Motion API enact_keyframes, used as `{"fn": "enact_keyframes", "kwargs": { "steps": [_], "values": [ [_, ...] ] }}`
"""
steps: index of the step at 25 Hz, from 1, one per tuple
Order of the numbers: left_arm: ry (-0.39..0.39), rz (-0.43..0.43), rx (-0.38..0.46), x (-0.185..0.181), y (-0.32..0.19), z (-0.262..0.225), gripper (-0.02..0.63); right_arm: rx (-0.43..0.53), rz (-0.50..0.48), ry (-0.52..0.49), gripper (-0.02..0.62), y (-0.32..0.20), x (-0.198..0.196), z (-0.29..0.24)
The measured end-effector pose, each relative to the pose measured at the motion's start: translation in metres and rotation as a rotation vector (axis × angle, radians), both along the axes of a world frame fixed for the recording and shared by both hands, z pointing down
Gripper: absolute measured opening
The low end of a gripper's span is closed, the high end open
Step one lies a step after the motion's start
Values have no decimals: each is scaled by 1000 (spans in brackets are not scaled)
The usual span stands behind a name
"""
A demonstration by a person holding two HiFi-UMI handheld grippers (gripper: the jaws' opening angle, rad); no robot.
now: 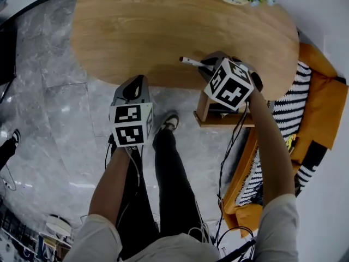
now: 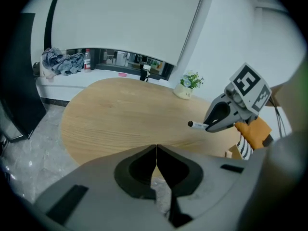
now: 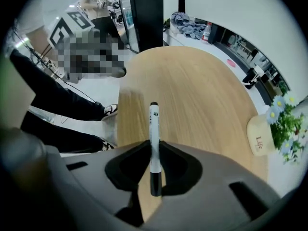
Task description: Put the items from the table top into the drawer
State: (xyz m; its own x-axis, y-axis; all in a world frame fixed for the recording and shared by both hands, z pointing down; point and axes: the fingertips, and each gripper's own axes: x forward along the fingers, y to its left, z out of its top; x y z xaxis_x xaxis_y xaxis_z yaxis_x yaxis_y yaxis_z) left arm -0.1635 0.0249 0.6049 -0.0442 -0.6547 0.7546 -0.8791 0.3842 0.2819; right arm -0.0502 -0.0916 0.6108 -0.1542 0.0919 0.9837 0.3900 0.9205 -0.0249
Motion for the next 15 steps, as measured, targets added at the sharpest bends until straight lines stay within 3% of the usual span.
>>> {"fn": "enact_keyframes", "kwargs": {
  "steps": [15],
  "values": [
    [-10, 257, 1, 139, -26, -9, 11, -26, 181, 24, 57, 22, 179, -7]
  ]
}}
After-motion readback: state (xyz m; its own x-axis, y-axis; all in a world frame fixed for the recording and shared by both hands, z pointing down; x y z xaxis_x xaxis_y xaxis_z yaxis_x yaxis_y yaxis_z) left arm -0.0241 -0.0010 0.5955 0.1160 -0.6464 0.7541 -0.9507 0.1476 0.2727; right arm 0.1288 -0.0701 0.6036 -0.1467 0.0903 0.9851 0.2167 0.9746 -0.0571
